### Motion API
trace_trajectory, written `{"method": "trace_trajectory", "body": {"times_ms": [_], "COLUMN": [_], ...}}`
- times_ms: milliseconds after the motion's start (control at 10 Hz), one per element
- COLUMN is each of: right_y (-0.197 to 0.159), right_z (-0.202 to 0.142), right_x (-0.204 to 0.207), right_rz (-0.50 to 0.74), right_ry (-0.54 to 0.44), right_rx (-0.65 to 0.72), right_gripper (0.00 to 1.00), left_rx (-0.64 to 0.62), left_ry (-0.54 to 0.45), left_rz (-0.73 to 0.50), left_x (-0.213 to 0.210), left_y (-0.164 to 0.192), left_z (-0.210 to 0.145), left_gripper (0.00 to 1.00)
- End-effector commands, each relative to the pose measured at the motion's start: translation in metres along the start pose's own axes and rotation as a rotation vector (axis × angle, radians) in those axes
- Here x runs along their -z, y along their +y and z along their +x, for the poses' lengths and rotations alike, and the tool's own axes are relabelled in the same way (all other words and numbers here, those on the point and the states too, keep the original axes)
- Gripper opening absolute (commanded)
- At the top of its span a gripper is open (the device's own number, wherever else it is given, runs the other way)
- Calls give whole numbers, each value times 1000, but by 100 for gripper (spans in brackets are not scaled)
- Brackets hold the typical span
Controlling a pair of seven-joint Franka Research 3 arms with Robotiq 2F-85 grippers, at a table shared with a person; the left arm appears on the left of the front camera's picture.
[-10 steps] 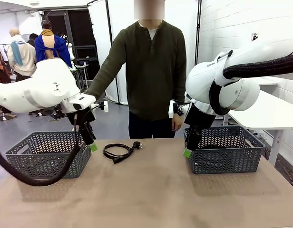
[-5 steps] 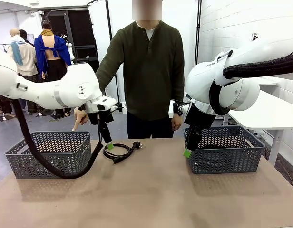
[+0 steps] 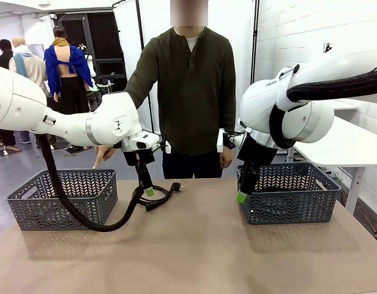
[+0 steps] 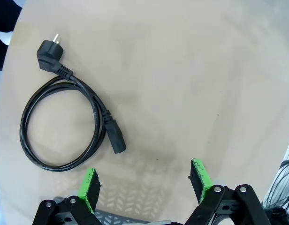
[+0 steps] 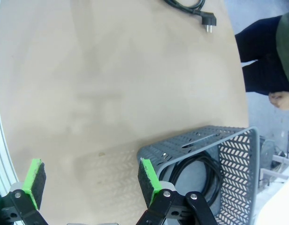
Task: Organize the cables according to human instructions.
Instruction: Pick up a bundle of cables and place it in the basket indicated by the human.
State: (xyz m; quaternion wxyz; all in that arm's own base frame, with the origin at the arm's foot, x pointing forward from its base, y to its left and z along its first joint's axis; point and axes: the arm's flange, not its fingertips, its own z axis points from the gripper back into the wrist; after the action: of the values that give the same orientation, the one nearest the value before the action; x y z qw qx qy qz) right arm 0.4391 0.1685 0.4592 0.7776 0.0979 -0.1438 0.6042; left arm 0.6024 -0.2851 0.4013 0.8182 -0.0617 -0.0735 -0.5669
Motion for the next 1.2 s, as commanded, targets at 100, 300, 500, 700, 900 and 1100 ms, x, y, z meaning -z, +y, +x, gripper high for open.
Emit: {"method": "trace_trajectory", "body": {"times_ms": [100, 300, 500, 700, 900, 1100], "right_y": [-1, -1, -1, -1, -1, -1], "right_z": [0, 0, 0, 0, 0, 0], "right_x": [0, 0, 0, 0, 0, 0], "right_rz": [-6, -6, -6, -6, -6, -6], "right_ry": [8, 8, 8, 8, 8, 8], "right_rx": [-1, -1, -1, -1, -1, -1], "right_gripper": [100, 100, 100, 100, 100, 100], "left_rx": [0, 0, 0, 0, 0, -4], "left_ry": [0, 0, 0, 0, 0, -13], "left_rz": [0, 0, 0, 0, 0, -8], "left_x": [0, 0, 0, 0, 0, 3], "left_y": [0, 0, 0, 0, 0, 6], "left_z": [0, 0, 0, 0, 0, 7], "left_gripper": [100, 100, 100, 100, 100, 100]}}
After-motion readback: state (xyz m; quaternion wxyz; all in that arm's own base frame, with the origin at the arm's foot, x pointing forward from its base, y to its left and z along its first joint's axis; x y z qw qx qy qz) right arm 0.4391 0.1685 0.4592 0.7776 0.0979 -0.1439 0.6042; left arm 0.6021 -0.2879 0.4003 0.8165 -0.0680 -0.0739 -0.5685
